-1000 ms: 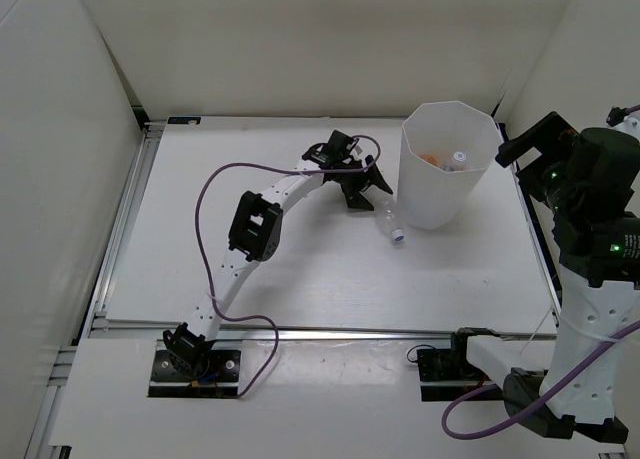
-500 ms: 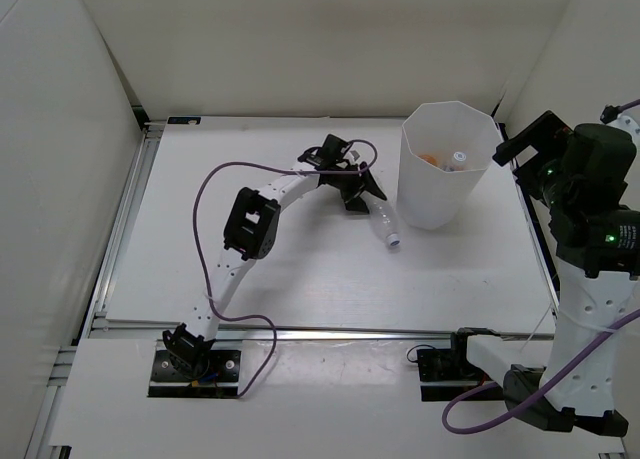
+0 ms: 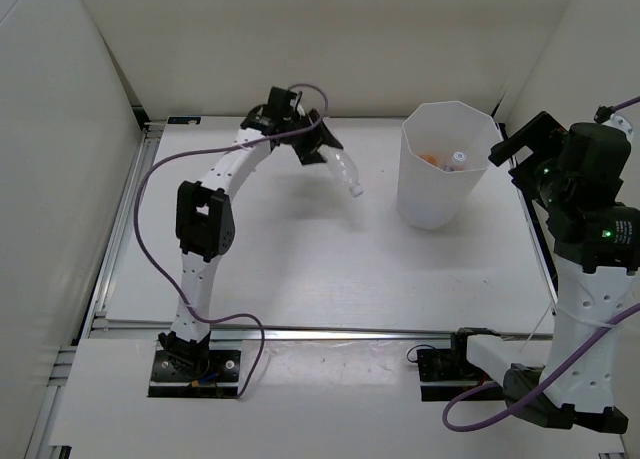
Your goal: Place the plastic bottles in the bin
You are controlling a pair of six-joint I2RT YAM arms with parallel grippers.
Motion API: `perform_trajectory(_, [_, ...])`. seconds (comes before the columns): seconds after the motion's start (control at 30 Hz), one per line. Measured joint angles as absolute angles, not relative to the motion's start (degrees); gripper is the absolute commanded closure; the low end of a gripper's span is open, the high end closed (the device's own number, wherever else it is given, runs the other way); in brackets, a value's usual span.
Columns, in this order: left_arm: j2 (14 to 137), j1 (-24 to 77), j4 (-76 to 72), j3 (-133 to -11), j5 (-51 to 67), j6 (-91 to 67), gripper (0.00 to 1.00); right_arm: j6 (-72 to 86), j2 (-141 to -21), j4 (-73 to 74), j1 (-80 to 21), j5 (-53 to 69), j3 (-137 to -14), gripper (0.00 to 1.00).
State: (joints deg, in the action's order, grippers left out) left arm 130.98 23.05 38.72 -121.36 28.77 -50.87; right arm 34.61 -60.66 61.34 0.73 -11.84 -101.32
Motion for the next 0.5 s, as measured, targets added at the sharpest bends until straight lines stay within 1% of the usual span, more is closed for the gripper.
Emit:
perform_trajectory(0.1, [130.8, 22.2, 38.5, -133.5, 27.8, -52.6, 0.58, 35.3, -60.8, 61.3, 0.7, -11.4, -101.3, 0.00])
perform_trajectory(0.2, [130.4, 22.5, 35.6, -143.8, 27.9, -54.7, 0.56, 35.9, -60.8, 61.3, 0.7, -10.8, -101.3, 0.00])
perform_trajectory(0.23, [129.5, 22.8, 33.4, -145.5, 27.8, -55.1, 0.56, 36.1, -60.8, 61.3, 0.7, -10.5, -101.3, 0.00])
perform_trajectory(0.37, [126.4, 24.6, 28.8, -145.8, 27.8, -54.0, 0.56, 36.7, -60.4, 61.3, 0.7, -10.3, -101.3, 0.00])
perform_trajectory(0.5, [126.4, 28.4, 24.7, -147.3, 27.7, -52.3, 0.53, 37.1, -59.2, 61.5, 0.7, -10.3, -101.3, 0.00])
